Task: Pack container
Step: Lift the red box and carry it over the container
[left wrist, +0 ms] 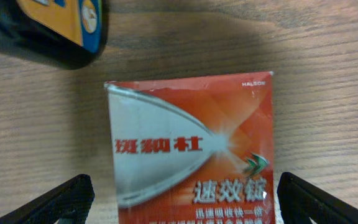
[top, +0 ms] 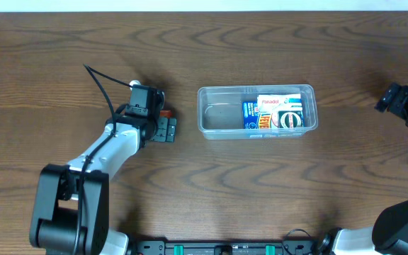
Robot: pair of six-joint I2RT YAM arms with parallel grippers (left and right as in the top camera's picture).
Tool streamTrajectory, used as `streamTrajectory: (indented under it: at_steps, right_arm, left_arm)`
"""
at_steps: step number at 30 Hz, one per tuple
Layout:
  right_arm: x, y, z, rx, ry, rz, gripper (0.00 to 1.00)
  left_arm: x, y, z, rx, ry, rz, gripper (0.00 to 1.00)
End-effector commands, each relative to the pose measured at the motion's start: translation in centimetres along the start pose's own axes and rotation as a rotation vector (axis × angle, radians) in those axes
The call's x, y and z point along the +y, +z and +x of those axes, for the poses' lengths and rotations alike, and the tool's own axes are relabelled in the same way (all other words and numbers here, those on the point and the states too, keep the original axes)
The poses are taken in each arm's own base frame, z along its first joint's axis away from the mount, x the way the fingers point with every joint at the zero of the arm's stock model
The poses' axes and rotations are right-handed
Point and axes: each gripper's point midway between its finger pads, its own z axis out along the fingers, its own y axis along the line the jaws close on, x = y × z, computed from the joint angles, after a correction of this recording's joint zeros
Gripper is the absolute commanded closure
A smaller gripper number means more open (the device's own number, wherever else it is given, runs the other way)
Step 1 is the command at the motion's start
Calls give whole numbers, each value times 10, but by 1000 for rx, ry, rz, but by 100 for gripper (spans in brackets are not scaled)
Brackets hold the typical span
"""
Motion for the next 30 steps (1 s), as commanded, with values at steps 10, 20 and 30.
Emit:
streamTrajectory:
  at_steps: [10, 20, 30]
  right_arm:
    - [-3, -4, -4, -16, 17, 8, 1]
    - [-3, -4, -4, -16, 17, 8, 1]
    - [-3, -4, -4, -16, 17, 8, 1]
  left_arm:
    - [-2, 22, 4, 19, 29, 1, 9]
    - [-2, 9, -7, -24, 28, 3, 31]
    - [-4, -43, -33, -152, -112, 21, 32]
